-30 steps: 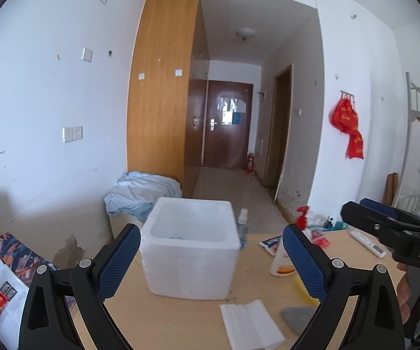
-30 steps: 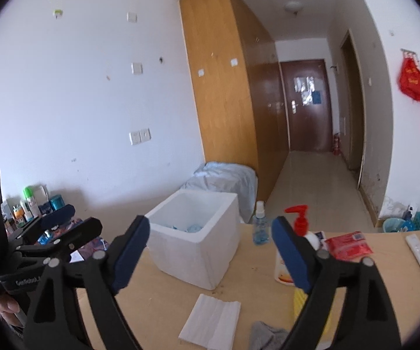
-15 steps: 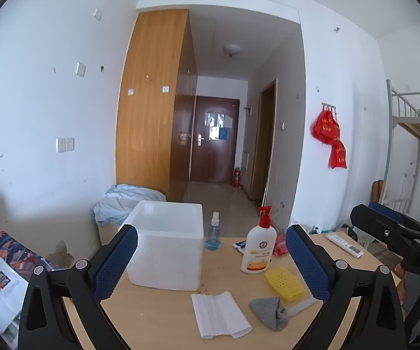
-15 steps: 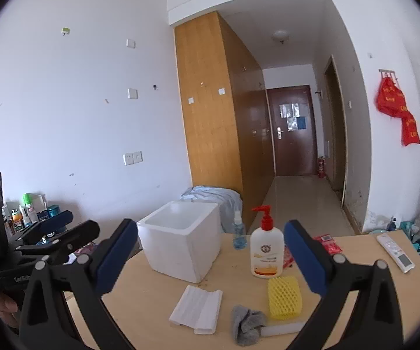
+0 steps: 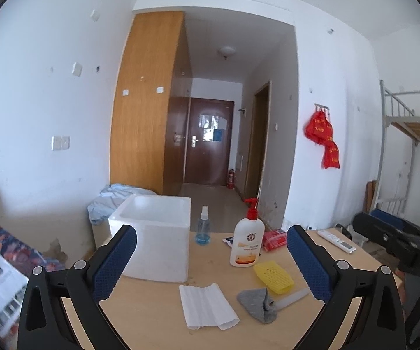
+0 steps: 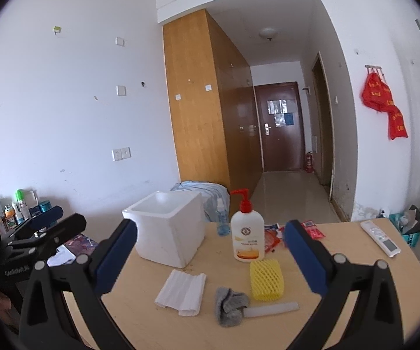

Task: Organize soft objects
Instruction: 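Move both grippers back from the foam box toward the white towel and grey sock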

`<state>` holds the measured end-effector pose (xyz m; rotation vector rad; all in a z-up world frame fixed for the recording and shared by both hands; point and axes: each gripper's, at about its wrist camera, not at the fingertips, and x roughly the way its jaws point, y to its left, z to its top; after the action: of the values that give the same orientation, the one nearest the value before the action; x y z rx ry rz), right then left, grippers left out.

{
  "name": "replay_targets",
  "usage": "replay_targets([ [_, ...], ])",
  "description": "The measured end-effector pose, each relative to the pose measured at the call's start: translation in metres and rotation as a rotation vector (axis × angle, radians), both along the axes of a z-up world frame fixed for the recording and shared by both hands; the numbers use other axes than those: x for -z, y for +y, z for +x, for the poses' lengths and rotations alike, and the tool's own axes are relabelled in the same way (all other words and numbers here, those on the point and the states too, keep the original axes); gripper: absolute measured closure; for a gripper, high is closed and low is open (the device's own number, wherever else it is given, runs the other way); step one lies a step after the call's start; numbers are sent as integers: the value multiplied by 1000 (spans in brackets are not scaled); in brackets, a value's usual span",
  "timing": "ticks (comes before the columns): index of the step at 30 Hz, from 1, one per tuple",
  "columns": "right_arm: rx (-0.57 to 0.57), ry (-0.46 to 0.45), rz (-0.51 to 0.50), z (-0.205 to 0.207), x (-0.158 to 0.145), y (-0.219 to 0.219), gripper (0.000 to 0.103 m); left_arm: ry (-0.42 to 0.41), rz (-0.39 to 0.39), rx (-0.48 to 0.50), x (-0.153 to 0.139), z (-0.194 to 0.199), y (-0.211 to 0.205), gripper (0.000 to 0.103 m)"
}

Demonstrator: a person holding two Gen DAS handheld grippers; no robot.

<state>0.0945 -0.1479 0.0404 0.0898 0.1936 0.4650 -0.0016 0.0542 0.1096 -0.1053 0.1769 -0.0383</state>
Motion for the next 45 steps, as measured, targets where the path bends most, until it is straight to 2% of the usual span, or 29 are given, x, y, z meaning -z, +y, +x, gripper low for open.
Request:
replay_targets([
  [6, 21, 7, -13, -4, 15, -8, 1, 4, -38, -6, 15, -1, 3, 0],
  [12, 12, 74, -1, 6, 34, -10, 1, 18, -20, -2, 31, 3, -4, 0],
  [18, 20, 71, 2, -1, 56, -15, 1, -14, 16, -16, 46, -3, -10, 0],
  [24, 55, 82, -18, -4, 73, -20, 1, -10, 1, -12, 64, -3, -12, 0],
  [30, 58, 97, -57, 1, 73, -15, 1, 36, 38, 4, 75, 5, -20, 0],
  [45, 35, 156, -76, 17, 81, -5, 1, 101, 40, 36, 85, 23, -24, 0],
])
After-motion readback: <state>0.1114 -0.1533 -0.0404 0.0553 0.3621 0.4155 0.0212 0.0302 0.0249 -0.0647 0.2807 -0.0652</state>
